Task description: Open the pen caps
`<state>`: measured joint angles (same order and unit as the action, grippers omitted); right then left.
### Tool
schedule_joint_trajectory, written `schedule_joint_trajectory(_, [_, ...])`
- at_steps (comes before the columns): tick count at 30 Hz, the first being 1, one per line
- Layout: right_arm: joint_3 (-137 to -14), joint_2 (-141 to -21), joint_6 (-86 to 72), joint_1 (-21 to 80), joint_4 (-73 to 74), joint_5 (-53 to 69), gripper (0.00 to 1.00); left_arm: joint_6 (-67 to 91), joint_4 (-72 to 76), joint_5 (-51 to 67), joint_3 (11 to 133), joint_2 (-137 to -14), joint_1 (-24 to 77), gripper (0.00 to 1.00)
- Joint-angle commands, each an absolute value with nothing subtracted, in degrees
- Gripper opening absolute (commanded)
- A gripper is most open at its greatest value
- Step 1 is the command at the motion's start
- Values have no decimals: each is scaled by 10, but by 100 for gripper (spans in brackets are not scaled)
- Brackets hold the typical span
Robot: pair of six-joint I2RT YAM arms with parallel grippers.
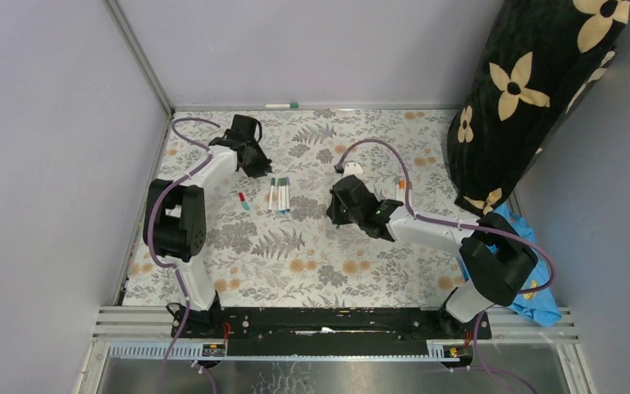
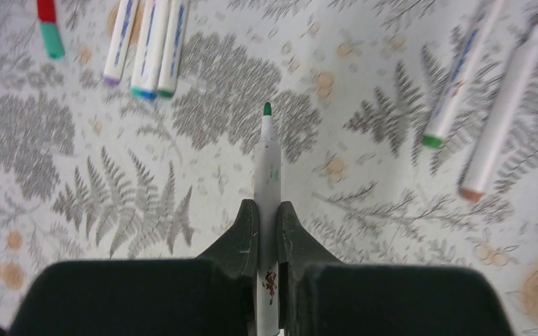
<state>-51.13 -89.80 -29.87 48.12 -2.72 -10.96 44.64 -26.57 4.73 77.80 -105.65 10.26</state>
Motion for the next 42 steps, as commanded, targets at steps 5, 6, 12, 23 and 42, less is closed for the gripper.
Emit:
schedule_joint_trajectory(5, [-562,-929,-260,424,-17,-190,0,362,-372,-143,762,-1062,103,0])
schedule_joint_trajectory(6, [-565,-933,-254,418,-16,-195,0,360,-377,-150,762,-1065,103,0])
schedule_joint_trajectory(12, [-580,-960,-234,390,-16,-215,0,362,-385,-165,745,-1076,102,4])
schedule_joint_trajectory(23, [-604,-1003,-211,373,-28,-254,3,368,-378,-162,729,-1100,102,17])
schedule_joint_trajectory(42, [-625,-1049,-195,344,-38,-266,26,388,-361,-132,725,-1073,103,40])
